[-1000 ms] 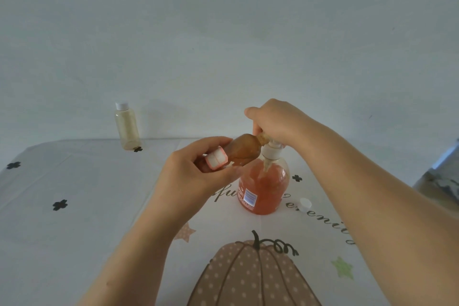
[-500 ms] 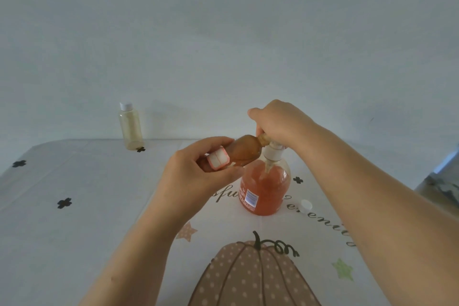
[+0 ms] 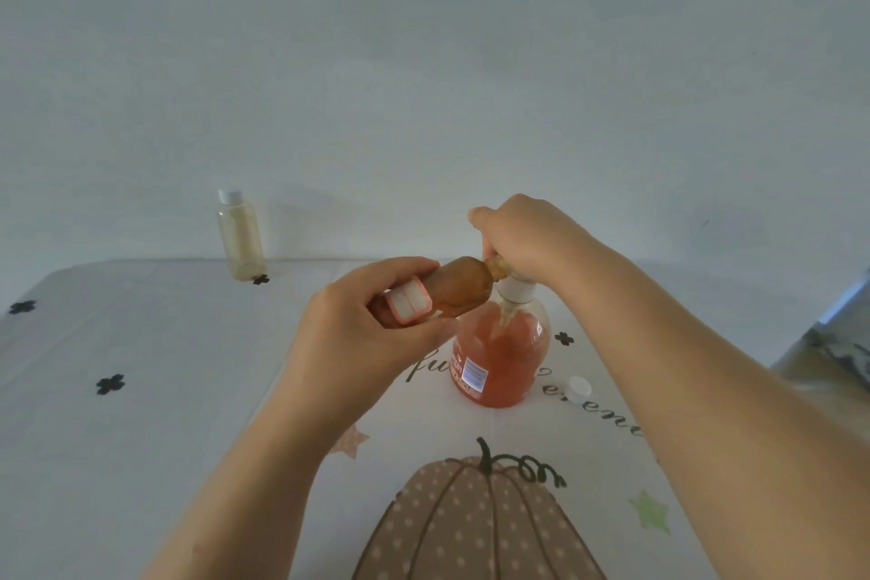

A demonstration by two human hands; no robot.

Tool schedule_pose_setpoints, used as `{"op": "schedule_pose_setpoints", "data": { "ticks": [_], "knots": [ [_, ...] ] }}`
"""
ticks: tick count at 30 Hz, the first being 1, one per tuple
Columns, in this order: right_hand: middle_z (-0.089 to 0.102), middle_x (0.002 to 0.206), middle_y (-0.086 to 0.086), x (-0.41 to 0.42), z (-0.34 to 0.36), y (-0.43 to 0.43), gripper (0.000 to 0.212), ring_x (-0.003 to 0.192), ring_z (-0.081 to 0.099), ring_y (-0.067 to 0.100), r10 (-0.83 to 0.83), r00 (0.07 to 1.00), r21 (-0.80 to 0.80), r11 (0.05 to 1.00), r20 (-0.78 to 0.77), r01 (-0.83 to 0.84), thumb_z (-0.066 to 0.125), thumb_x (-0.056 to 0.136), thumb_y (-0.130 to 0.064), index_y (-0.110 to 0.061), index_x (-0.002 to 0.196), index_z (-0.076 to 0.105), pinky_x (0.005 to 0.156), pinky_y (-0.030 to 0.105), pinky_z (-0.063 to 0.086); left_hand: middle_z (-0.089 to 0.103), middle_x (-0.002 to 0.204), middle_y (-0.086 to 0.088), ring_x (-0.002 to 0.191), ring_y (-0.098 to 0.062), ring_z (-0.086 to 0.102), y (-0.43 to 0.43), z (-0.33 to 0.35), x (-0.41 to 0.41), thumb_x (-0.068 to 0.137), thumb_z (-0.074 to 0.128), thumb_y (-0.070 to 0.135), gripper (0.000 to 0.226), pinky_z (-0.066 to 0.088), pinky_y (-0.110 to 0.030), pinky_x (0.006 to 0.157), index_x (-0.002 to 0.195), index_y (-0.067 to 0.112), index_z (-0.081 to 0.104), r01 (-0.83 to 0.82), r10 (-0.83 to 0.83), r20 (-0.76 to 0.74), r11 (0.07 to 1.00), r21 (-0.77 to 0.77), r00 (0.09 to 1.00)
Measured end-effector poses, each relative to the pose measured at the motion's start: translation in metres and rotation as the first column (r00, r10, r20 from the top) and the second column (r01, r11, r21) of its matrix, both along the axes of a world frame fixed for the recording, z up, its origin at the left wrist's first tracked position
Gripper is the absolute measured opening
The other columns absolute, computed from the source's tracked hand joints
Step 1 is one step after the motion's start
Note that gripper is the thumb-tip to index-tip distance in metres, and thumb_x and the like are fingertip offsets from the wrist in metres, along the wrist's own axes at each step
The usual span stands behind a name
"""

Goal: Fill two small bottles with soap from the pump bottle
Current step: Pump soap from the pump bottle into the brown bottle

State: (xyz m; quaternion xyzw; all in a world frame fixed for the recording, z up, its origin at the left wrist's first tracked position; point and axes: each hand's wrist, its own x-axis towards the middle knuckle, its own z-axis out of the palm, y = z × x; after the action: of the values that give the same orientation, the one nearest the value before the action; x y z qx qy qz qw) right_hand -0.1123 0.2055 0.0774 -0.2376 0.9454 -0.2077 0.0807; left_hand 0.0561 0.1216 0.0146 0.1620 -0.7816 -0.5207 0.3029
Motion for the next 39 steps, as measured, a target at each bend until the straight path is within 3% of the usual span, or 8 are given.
{"op": "schedule_pose_setpoints", "data": {
  "ticks": [8,13,17,20,23,28,35,39],
  "knots": [
    [0.07,0.09,0.01,0.001,0.005,0.0,0.038,0.077,0.059,0.025,0.008,1.0,-0.008,1.0,-0.009,-0.008,0.038,0.098,-0.029,-0.007,0.097,0.07,0.09,0.04,0.052,0.072,0.084,0.02,0.075,0.001,0.067,0.0,0.0,0.001,0.065,0.087,0.026,0.039,0.05,-0.012,0.062,0.098,0.042,0.072,0.018,-0.018,0.003,1.0,0.009,1.0],
    [0.069,0.077,0.005,0.0,0.014,0.003,0.045,0.069,0.061,0.022,-0.015,0.991,0.011,1.0,-0.133,0.017,0.039,0.099,-0.037,-0.011,0.089,0.074,0.067,0.03,0.046,0.07,0.081,0.025,0.071,0.004,0.065,0.003,0.003,0.001,0.065,0.086,0.031,0.036,0.046,-0.008,0.06,0.098,0.039,0.073,0.016,-0.016,-0.019,1.0,0.018,1.0],
    [0.073,0.082,0.008,0.0,0.014,0.001,0.045,0.07,0.063,0.025,-0.011,0.997,0.01,1.0,-0.073,0.012,0.039,0.098,-0.036,-0.008,0.09,0.074,0.083,0.037,0.055,0.07,0.08,0.025,0.071,0.005,0.065,0.003,0.003,0.001,0.063,0.086,0.033,0.037,0.046,-0.008,0.06,0.098,0.04,0.073,0.018,-0.017,-0.024,0.999,0.03,1.0],
    [0.07,0.08,0.008,0.0,0.012,0.002,0.043,0.07,0.061,0.025,-0.009,0.996,0.012,1.0,-0.086,0.01,0.038,0.098,-0.035,-0.01,0.09,0.072,0.072,0.033,0.048,0.07,0.08,0.025,0.071,0.006,0.065,0.004,0.004,0.002,0.062,0.085,0.037,0.036,0.047,-0.008,0.06,0.095,0.041,0.072,0.03,-0.03,-0.021,0.999,0.031,0.999],
    [0.07,0.086,0.009,-0.001,0.006,0.003,0.042,0.075,0.061,0.027,-0.004,0.998,0.006,1.0,-0.068,0.004,0.037,0.098,-0.032,-0.008,0.093,0.071,0.072,0.034,0.046,0.07,0.082,0.023,0.072,0.002,0.066,0.005,0.005,0.002,0.056,0.081,0.046,0.038,0.049,-0.01,0.06,0.092,0.044,0.071,0.019,-0.019,-0.005,1.0,0.006,1.0],
    [0.07,0.091,0.01,-0.001,0.0,0.001,0.041,0.073,0.057,0.025,-0.006,0.998,0.001,1.0,-0.06,0.006,0.038,0.097,-0.031,-0.008,0.095,0.072,0.067,0.033,0.042,0.069,0.082,0.024,0.074,0.002,0.065,0.0,0.0,0.001,0.065,0.087,0.029,0.037,0.048,-0.009,0.059,0.096,0.042,0.071,0.018,-0.017,0.051,1.0,-0.016,0.999],
    [0.073,0.087,0.01,0.002,0.01,0.003,0.041,0.074,0.063,0.025,0.001,0.999,0.003,1.0,-0.054,-0.001,0.038,0.096,-0.032,-0.008,0.092,0.07,0.075,0.034,0.049,0.072,0.083,0.016,0.071,0.002,0.065,0.0,0.003,0.002,0.069,0.085,0.032,0.038,0.047,-0.011,0.059,0.104,0.037,0.072,0.041,-0.04,0.072,0.999,-0.024,0.997],
    [0.069,0.079,0.004,0.002,0.016,0.004,0.042,0.065,0.057,0.022,-0.017,0.986,0.052,0.998,-0.164,0.026,0.037,0.098,-0.036,-0.011,0.08,0.065,0.06,0.029,0.039,0.071,0.08,0.016,0.069,0.0,0.065,0.001,0.004,0.003,0.069,0.085,0.029,0.033,0.048,-0.012,0.059,0.098,0.039,0.073,0.036,-0.034,0.05,0.999,-0.039,0.998]
  ]
}}
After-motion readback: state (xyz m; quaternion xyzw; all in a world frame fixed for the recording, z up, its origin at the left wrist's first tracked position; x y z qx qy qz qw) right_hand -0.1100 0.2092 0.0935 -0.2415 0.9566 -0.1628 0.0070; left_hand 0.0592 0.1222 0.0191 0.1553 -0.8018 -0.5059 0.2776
